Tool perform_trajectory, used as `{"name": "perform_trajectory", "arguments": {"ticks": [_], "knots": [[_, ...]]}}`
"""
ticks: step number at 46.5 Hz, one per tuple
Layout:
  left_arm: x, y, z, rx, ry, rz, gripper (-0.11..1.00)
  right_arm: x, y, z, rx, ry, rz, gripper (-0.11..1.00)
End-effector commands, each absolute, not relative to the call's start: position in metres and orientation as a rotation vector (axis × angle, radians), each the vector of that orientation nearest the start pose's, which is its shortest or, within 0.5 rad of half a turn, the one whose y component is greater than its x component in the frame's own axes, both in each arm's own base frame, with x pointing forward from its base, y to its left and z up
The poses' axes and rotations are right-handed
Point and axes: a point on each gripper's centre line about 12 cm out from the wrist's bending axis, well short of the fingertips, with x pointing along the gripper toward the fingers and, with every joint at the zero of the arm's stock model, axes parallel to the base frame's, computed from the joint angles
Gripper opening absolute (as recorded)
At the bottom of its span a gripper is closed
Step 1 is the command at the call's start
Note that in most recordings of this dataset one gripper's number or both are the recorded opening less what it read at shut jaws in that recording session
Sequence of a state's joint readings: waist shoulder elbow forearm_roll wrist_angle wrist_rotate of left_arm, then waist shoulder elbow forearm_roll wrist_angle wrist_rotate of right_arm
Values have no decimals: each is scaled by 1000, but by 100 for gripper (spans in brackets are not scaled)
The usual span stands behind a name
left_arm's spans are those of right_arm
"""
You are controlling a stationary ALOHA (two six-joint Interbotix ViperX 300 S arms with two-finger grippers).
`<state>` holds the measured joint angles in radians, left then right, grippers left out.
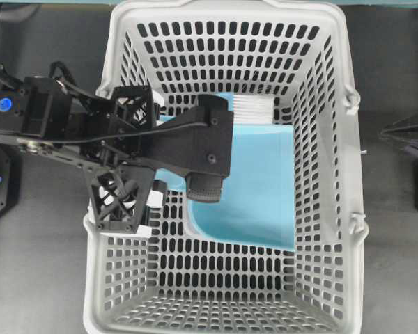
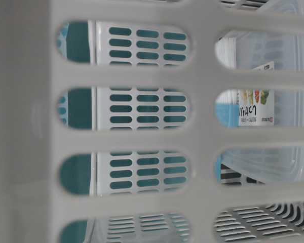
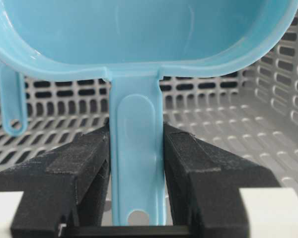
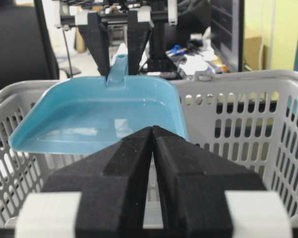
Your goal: Pick up the dustpan from the shopping basket with the left arm.
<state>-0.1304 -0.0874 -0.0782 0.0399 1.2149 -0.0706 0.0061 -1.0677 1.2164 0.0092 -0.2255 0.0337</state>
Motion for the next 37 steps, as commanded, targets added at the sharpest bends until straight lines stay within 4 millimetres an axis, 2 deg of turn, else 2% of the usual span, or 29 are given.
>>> {"name": "perform_trajectory", "arguments": {"ticks": [1, 37], "knots": [[382, -46, 395, 38, 995, -56, 30, 182, 1, 290, 48, -80, 7, 0], [382, -46, 395, 38, 995, -56, 30, 180, 1, 280, 47, -31, 6, 0]]}}
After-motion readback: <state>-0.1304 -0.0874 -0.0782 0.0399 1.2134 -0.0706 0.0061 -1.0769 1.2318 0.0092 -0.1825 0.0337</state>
